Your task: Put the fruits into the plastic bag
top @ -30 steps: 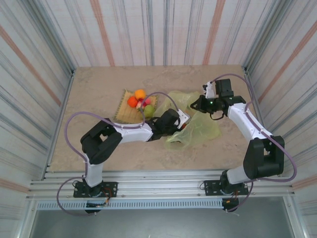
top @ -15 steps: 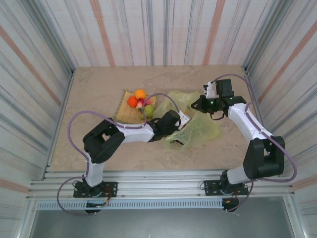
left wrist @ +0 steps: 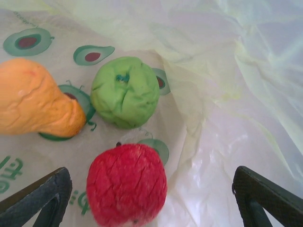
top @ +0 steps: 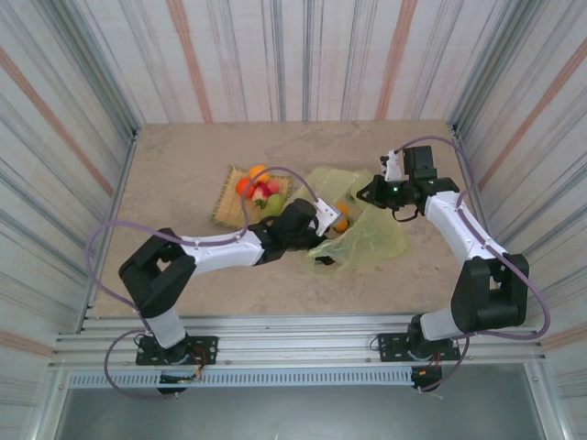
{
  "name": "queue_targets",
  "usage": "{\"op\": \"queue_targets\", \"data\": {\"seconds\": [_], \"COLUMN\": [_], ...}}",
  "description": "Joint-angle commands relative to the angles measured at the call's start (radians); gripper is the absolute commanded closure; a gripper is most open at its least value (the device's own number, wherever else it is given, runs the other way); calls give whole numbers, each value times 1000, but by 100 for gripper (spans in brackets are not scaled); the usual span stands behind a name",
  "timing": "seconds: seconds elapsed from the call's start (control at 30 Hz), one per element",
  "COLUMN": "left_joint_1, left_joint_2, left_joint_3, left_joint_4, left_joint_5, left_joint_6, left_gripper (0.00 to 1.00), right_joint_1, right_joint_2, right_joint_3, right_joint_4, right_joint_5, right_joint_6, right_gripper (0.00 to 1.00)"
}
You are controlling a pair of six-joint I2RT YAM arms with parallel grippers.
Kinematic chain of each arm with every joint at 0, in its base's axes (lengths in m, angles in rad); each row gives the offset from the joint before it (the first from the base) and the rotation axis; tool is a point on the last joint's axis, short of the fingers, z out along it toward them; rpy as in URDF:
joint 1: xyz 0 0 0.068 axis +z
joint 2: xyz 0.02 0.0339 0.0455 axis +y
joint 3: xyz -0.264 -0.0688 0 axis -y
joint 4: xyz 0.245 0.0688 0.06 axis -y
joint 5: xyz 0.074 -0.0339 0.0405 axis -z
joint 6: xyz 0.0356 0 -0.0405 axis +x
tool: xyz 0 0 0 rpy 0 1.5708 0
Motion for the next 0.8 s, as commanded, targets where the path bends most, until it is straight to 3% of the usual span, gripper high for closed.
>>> {"op": "queue_targets", "data": {"seconds": [0.0,0.17,0.5,0.77], "left_joint_1": [33,92,293,321], "left_joint_2": [-91,-226,-495,-535], "left_joint_3": [-61,-150,-258,-229], "left_joint_4": [-21,-98,-116,-144], "left_joint_5": [71,142,273,346], "left_joint_6": [-11,20,-25,-25], "left_gripper": [9,10,11,11], "right_joint_1": [-6,-6,-5,-9], "right_joint_2": [-16,-11,-4,-16], "right_joint_3": [-2,-3,-5,-2], "right_joint_4": [-25,-24,-3,-14], "right_joint_5": [13,18,12,22], "right_joint_6": [-30,-36,-27,-38], "right_gripper": [100,100,100,100]}}
